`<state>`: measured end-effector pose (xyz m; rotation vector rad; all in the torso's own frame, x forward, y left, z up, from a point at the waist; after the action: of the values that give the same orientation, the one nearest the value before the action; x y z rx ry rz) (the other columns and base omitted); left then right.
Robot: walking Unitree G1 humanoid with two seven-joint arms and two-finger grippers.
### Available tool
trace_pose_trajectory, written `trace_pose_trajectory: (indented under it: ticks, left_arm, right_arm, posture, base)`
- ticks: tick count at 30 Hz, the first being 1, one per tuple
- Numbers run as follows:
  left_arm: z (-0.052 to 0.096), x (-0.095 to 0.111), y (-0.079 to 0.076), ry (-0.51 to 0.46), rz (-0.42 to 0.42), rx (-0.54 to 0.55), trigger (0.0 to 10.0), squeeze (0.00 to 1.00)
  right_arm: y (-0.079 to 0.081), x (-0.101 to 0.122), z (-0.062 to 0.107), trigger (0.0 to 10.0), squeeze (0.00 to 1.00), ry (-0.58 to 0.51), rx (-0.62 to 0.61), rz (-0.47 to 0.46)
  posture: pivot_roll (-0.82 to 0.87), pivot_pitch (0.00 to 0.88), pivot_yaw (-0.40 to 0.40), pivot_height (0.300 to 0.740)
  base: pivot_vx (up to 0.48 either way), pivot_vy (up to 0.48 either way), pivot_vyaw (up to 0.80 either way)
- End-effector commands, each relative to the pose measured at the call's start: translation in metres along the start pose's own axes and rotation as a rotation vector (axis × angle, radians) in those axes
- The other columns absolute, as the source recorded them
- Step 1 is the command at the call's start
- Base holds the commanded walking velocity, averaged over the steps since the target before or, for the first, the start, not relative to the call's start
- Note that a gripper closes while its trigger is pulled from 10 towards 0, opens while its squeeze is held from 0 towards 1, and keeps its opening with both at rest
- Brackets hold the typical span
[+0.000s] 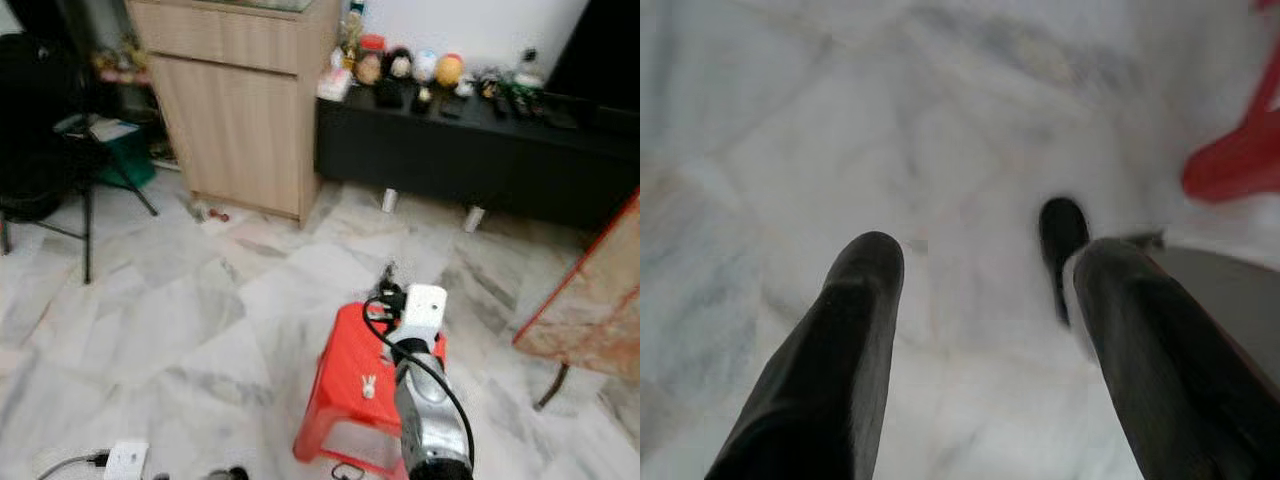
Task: Hang keys on a hook
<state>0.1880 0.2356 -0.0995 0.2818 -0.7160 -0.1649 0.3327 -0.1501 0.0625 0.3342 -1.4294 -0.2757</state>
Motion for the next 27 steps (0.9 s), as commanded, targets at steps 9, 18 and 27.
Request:
trace_pose_trajectory:
  ticks: [9,18,27]
  left_arm:
    - [0.0067,-0.023,-0.0046,0.072,0.008,-0.018,10.0,0.0]
    - [0.0063,-0.0218,-0.0046,0.068,0.009,-0.019,10.0,0.0]
    - [0.006,-0.021,-0.006,0.067,0.009,-0.031,10.0,0.0]
  right_arm:
    - [0.0005,0.0018,0.0011,10.0,0.0,-0.004,-0.005,-0.005]
    - [-0.0003,0.0022,0.0002,10.0,0.0,0.0,-0.014,-0.007]
    - [-0.0009,0.0047,-0.0012,10.0,0.0,-0.007,-0.023,-0.011]
  posture:
    - [0.09,0.083,-0.058,0.737]
    - [0.09,0.08,-0.06,0.737]
    - [0.09,0.078,-0.061,0.737]
  base:
    - [-0.291,0.0,0.0]
    - [-0.287,0.0,0.0]
    - [0.0,0.0,0.0]
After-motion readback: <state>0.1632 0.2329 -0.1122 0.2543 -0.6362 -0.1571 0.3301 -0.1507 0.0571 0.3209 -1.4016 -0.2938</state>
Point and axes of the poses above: a point about 5 cm out from each wrist's last joint towards the gripper, its own z axis pointing back from the gripper into the wrist, its own x axis along the axis of the wrist's last joint, y = z × x, the point moved 3 cm from there along -z, pointing out of the wrist towards the gripper, and after that the axes turned 11 degrees about -z, right-handed, at the moved point
